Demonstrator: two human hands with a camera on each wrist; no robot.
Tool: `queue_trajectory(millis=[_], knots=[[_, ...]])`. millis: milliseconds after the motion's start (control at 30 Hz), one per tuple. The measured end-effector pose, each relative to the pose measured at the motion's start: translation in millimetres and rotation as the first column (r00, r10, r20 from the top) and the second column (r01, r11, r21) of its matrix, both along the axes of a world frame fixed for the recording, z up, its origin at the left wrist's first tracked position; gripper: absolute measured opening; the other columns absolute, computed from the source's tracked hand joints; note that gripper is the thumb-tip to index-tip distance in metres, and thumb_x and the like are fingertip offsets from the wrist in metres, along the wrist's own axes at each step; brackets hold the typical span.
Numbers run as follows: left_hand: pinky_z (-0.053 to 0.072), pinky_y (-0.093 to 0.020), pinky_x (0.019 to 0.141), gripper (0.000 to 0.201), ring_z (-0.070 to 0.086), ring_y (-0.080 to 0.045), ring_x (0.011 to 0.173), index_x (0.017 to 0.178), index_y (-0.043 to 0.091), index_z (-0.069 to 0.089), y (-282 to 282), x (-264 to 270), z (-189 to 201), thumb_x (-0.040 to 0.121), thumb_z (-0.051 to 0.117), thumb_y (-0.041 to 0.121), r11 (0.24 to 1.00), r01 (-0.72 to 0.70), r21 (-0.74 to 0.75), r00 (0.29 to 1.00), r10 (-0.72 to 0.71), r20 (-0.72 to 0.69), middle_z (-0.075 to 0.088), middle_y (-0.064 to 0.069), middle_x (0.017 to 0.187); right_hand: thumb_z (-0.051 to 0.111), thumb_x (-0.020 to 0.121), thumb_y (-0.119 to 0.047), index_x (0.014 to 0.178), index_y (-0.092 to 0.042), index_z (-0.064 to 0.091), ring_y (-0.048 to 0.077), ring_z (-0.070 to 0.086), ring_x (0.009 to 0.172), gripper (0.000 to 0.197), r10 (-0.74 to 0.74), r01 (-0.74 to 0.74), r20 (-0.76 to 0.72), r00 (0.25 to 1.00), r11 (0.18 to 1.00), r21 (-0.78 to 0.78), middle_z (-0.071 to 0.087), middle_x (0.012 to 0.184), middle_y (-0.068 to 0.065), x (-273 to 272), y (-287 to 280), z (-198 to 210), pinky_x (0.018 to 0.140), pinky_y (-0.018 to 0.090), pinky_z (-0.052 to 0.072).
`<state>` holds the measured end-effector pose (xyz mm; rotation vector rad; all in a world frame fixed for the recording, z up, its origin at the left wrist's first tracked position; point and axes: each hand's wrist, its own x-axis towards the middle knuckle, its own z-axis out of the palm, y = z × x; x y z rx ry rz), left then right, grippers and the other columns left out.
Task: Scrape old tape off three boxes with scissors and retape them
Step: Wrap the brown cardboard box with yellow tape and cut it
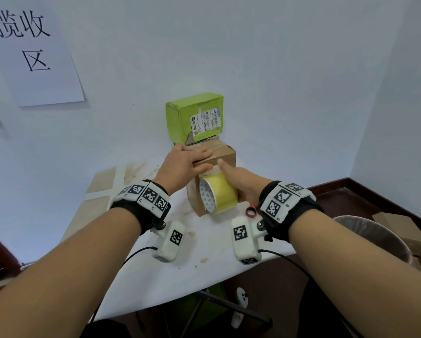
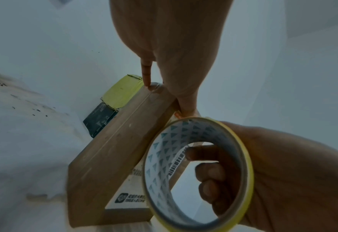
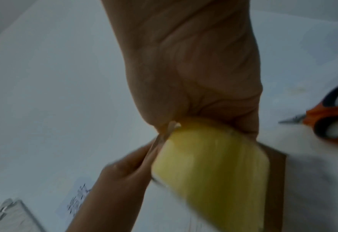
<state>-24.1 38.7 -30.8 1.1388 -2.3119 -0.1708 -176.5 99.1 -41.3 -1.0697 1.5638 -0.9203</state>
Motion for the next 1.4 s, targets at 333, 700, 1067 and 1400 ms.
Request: queue_trajectory(millis=[333,700,1067,1400], knots=[[0.034,-0.023,0.1,0.05,0.038,-0.014,0.114,0.134,0.027,0.054,-2,2,3,0.088,0.063,0.041,0.999,0.01,0.033,1.0,-0.01,-0.002,0.053,0.018,0.124,0.052,0.094,-0.013,0.067,-0.014,0.044,0.014,0.052,0.064,0.028,0.119,0.029,-0.6,0.791,0.972,0.231,0.054,0.077,0.004,-64,5,-29,0.05,0.019,0.04],[0.034,-0.024,0.098,0.05,0.038,-0.014,0.109,0.135,0.028,0.053,-5,6,5,0.088,0.062,0.042,0.998,0.043,0.055,0.998,-0.045,0.031,0.049,0.016,0.14,0.056,0.095,-0.032,0.123,-0.003,0.054,0.027,0.057,0.116,0.04,0.209,0.021,-0.876,0.436,0.97,0.242,0.059,0.126,0.012,-46,1,-43,0.091,0.031,0.046],[0.029,-0.019,0.099,0.048,0.035,-0.008,0.11,0.134,0.026,0.054,-2,10,4,0.089,0.062,0.038,0.995,0.063,0.081,0.998,-0.062,-0.02,0.05,0.016,0.138,0.058,0.092,-0.027,0.09,-0.01,0.05,0.024,0.056,0.084,0.019,0.197,0.032,-0.901,0.386,0.973,0.227,0.052,0.08,0.005,-48,3,-48,0.071,0.026,0.044],[0.02,0.003,0.094,0.043,0.037,-0.001,0.118,0.133,0.018,0.055,3,14,15,0.092,0.062,0.024,0.98,0.143,0.141,0.99,-0.143,-0.011,0.049,0.004,0.141,0.061,0.088,-0.017,0.103,-0.005,0.064,0.022,0.054,0.083,0.019,-0.339,0.239,-0.544,0.768,0.939,-0.248,0.061,0.094,0.01,-77,8,-38,0.07,0.029,0.043]])
